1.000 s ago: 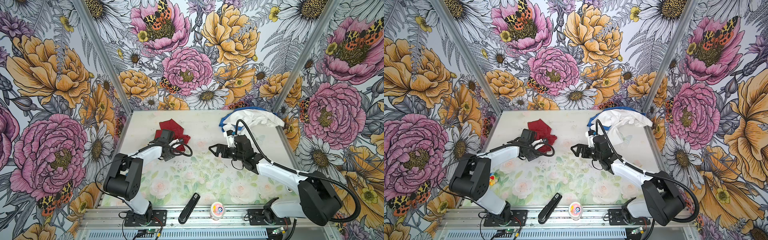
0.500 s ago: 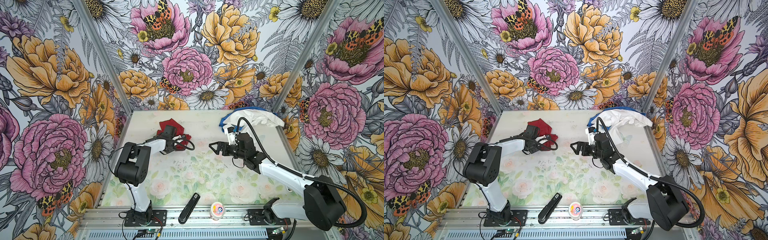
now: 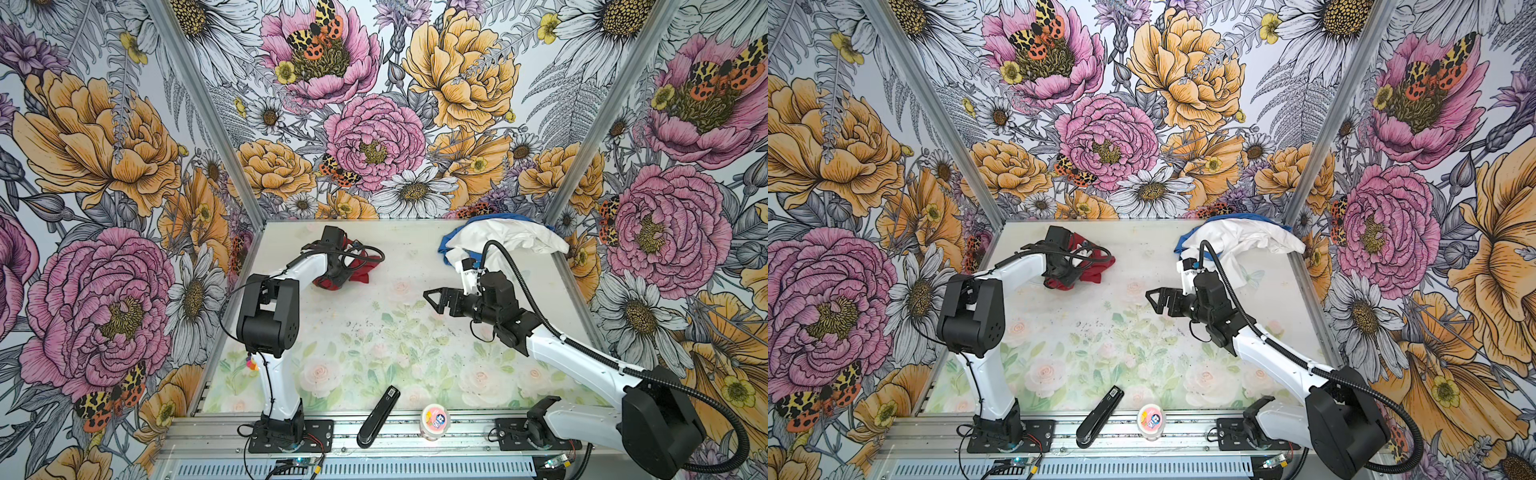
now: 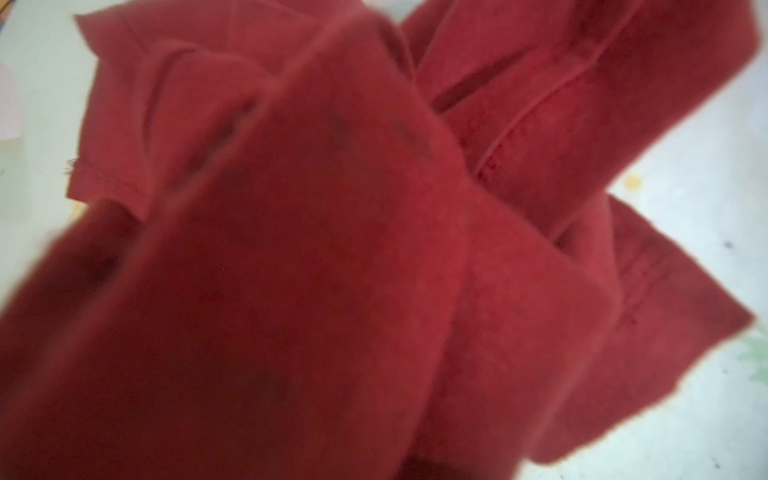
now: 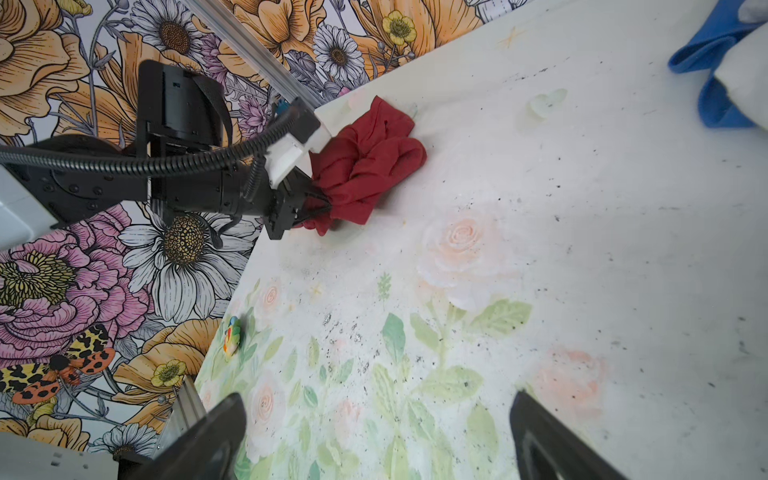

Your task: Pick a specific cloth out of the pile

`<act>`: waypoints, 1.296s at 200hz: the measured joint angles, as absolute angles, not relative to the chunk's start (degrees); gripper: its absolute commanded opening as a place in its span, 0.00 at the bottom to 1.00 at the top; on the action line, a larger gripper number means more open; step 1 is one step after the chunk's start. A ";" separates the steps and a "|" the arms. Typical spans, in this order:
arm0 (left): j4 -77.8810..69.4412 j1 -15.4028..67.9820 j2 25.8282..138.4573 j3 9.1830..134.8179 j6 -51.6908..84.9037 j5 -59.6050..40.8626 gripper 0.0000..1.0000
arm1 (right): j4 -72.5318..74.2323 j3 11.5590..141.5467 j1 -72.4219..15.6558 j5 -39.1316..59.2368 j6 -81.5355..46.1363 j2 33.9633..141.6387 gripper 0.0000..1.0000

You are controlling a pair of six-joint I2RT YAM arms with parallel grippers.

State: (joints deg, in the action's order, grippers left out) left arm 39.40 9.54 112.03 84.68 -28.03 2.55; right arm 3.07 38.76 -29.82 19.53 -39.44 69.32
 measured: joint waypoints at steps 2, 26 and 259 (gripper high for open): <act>40.05 9.26 112.12 85.45 -27.27 2.35 0.00 | 3.05 38.76 -29.85 19.53 -39.44 69.32 0.99; 45.30 4.80 112.14 91.35 -17.54 0.38 0.00 | 2.74 38.74 -29.85 19.53 -39.53 68.75 0.99; 46.11 -1.58 101.32 89.21 12.34 7.18 0.00 | 2.00 37.43 -29.85 19.11 -39.99 67.33 0.99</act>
State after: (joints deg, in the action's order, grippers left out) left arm 46.11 -1.58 101.32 89.21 12.34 7.18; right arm 2.00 37.43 -29.85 19.11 -39.99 67.33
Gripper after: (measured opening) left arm 0.130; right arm 0.992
